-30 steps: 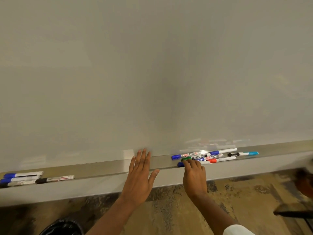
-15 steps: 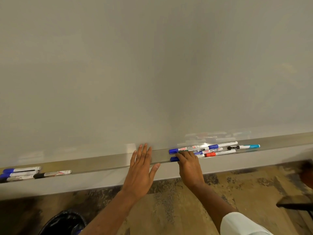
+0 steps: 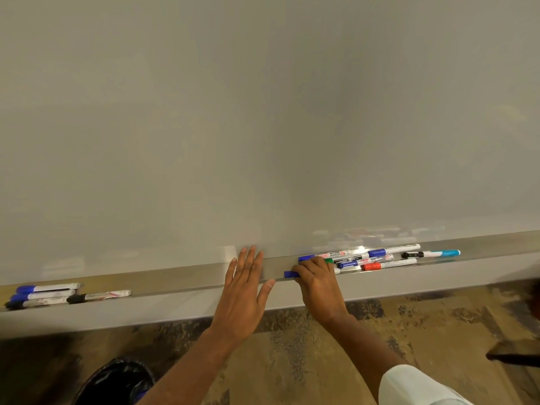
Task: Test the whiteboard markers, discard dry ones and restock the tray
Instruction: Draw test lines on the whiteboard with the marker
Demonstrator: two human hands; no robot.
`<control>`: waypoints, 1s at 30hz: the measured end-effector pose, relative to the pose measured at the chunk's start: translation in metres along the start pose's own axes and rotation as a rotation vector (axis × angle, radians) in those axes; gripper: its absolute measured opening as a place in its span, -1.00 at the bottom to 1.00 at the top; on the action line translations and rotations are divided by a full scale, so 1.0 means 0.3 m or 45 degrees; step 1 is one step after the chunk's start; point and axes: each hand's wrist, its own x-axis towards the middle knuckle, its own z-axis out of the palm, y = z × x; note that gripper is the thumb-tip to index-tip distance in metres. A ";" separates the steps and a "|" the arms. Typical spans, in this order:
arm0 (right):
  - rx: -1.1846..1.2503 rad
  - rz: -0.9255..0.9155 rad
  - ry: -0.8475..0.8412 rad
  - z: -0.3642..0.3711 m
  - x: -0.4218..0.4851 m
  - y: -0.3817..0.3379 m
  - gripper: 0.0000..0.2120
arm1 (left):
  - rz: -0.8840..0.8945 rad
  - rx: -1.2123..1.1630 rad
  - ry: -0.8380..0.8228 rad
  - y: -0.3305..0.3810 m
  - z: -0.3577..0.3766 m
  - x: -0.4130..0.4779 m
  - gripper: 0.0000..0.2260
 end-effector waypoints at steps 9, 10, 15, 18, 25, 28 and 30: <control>0.342 0.017 0.275 -0.083 0.089 -0.176 -0.76 | -0.118 -0.381 0.223 0.033 -0.144 0.005 -0.48; 0.389 0.026 0.303 -0.103 0.102 -0.203 -0.77 | -0.168 -0.466 0.241 0.043 -0.175 0.005 -0.48; 0.719 0.109 0.371 -0.224 0.163 -0.363 -0.77 | -0.257 -1.062 0.310 0.105 -0.366 0.015 -0.68; 0.907 0.142 0.348 -0.301 0.187 -0.462 -0.73 | -0.220 -1.204 0.404 0.129 -0.505 0.012 -0.74; 1.386 0.194 0.335 -0.562 0.229 -0.714 -0.74 | -0.181 -1.470 0.332 0.147 -0.811 -0.035 -0.79; 1.466 0.210 0.298 -0.652 0.243 -0.803 -0.75 | -0.110 -1.514 0.246 0.143 -0.931 -0.065 -0.75; 1.564 0.236 0.254 -0.720 0.251 -0.860 -0.79 | -0.077 -1.550 0.224 0.141 -1.003 -0.079 -0.71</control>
